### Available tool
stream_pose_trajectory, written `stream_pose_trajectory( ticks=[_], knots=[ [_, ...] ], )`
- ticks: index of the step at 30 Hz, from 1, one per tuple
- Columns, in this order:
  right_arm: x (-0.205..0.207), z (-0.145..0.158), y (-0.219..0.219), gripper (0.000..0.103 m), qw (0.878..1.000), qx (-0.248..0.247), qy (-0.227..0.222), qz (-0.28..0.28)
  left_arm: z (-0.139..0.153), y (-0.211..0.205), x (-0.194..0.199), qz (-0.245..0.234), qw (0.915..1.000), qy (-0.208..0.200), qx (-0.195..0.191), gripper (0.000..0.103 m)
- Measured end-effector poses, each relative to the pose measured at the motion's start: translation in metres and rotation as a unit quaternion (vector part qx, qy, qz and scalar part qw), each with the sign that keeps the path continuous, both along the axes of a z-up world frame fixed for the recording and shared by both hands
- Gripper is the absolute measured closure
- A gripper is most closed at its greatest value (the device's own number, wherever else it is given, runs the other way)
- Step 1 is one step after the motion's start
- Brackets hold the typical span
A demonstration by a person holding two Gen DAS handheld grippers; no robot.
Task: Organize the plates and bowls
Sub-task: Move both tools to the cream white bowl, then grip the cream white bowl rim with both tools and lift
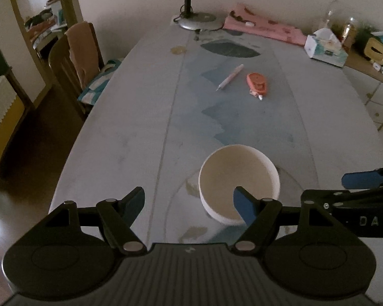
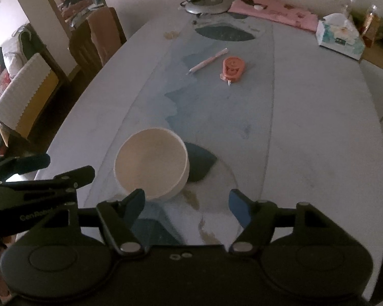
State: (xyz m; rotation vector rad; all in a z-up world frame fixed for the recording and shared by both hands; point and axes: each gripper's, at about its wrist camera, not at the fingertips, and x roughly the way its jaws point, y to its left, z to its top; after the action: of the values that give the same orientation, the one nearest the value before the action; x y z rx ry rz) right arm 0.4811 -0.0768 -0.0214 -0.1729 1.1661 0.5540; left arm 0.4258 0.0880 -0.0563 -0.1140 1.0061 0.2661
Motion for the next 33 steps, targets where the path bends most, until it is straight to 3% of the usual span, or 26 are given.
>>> stream_pose_trajectory(
  ticks=[5, 13, 25, 28, 33],
  knots=[
    [0.024, -0.026, 0.011, 0.04, 1.0, -0.009, 0.019, 0.003, -0.025, 0.003, 0.025, 0.001, 0.9998, 0.02, 0.001, 0.028],
    [0.045, -0.065, 0.022, 0.06, 0.998, -0.019, 0.05, 0.01, -0.06, 0.003, 0.052, -0.003, 0.9983, 0.057, -0.008, 0.051],
    [0.052, -0.086, 0.038, 0.09, 0.997, -0.02, 0.073, 0.027, -0.083, 0.006, 0.067, 0.002, 0.996, 0.086, -0.025, 0.091],
    [0.052, -0.087, 0.041, 0.092, 0.997, -0.024, 0.072, 0.028, -0.084, 0.005, 0.067, 0.003, 0.9959, 0.088, -0.023, 0.098],
    [0.05, -0.087, 0.039, 0.095, 0.997, -0.027, 0.074, 0.02, -0.081, 0.001, 0.062, -0.001, 0.9956, 0.091, -0.023, 0.099]
  ],
)
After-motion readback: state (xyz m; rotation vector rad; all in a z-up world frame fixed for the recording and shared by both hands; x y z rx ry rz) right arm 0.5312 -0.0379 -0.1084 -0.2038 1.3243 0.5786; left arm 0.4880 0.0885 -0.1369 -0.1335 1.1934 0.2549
